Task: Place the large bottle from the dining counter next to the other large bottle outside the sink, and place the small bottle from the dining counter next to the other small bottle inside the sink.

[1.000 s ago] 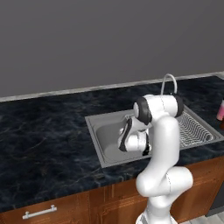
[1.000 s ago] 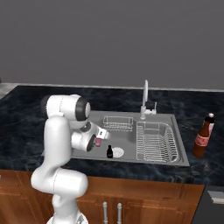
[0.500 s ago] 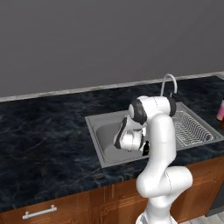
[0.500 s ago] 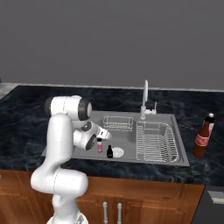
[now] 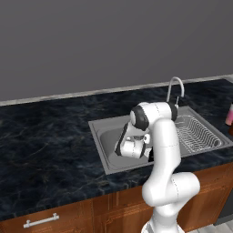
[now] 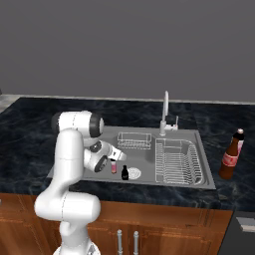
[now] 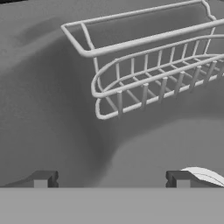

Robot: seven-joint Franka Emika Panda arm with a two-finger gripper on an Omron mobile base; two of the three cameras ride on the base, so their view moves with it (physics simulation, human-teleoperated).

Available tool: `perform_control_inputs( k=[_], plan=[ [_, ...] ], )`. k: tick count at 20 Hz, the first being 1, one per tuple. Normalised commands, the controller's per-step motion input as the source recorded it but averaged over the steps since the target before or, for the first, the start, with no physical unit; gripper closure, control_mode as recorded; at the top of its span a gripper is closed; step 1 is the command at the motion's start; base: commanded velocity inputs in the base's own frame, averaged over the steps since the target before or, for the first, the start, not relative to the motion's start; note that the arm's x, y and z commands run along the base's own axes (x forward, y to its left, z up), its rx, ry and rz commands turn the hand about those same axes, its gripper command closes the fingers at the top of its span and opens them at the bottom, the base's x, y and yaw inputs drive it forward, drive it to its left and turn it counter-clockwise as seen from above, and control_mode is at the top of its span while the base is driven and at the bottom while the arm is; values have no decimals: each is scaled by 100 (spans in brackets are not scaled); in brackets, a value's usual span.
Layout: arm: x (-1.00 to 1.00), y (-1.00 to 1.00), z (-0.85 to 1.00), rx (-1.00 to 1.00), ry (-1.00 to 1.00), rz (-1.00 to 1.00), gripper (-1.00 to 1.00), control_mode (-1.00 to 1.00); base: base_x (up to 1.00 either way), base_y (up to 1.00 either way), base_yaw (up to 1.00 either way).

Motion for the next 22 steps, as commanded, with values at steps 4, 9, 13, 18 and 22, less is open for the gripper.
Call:
perform_control_inputs(
  k=[4, 9, 13, 18, 22],
  plan=[
    [0, 0, 34, 4, -6, -2, -100, -100, 0, 0, 0],
    [-4, 0, 43, 13, -1, 0, -100, -100, 0, 0, 0],
    [-4, 0, 64, 15, 0, 0, -100, -100, 0, 0, 0],
    [-4, 0, 75, 11, 0, 0, -100, -100, 0, 0, 0],
    [-7, 0, 72, 0, 0, 0, -100, -100, 0, 0, 0]
  ],
)
